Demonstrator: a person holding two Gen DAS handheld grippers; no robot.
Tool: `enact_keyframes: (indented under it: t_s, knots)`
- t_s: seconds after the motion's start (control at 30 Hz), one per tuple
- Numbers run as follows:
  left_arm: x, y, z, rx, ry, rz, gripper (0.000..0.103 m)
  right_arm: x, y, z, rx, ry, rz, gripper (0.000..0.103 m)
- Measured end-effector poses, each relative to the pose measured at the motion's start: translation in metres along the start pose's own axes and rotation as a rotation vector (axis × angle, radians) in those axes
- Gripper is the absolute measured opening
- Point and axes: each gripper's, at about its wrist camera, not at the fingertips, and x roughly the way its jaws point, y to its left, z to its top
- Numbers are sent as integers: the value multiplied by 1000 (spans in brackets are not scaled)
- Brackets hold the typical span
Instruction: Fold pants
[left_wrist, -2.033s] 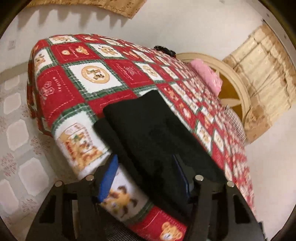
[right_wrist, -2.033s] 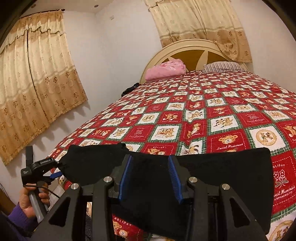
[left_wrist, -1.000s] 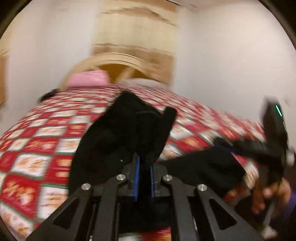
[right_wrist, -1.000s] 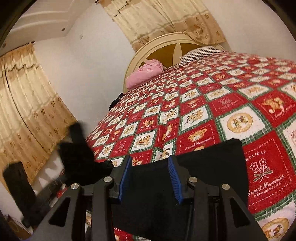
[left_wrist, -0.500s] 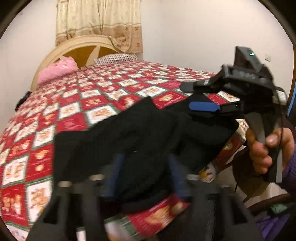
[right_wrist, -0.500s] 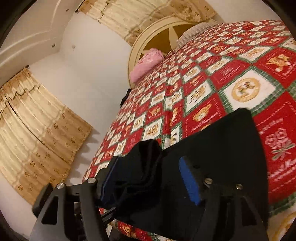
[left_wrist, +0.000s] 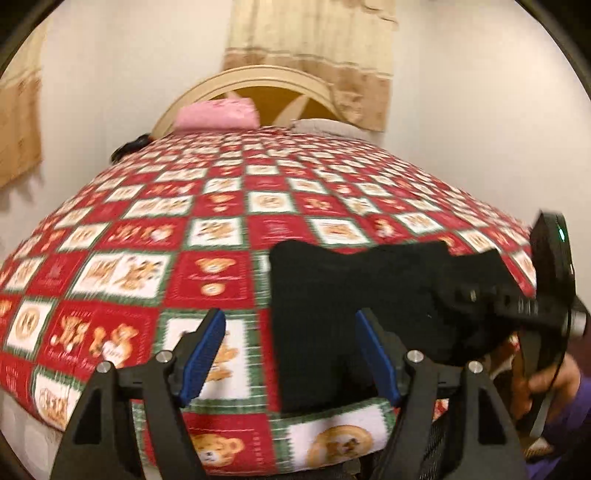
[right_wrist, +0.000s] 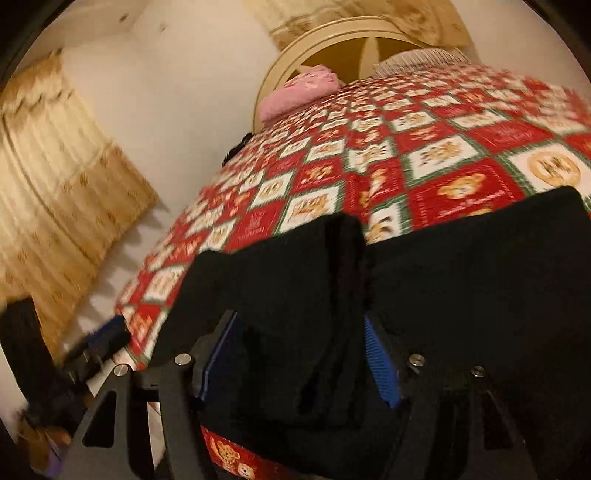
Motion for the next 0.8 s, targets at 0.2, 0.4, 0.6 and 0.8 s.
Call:
enact_keyframes:
  t_s: [0.2,0.4,0.6,0.8]
  knots:
    - [-7,23,-3,-85,-3,54,75,4,15,-4,-116,42,-46,25]
    - [-9,39,9,-168,-22,69,75,-45,52,20,-310,-52,-14,25]
    - [-1,36,22,-170,-27,51,75,-99,21,38,-368,-39,-113,25]
    - [16,13,27,-111,4,27,75,-83,-61,10,-228,105,-240,25]
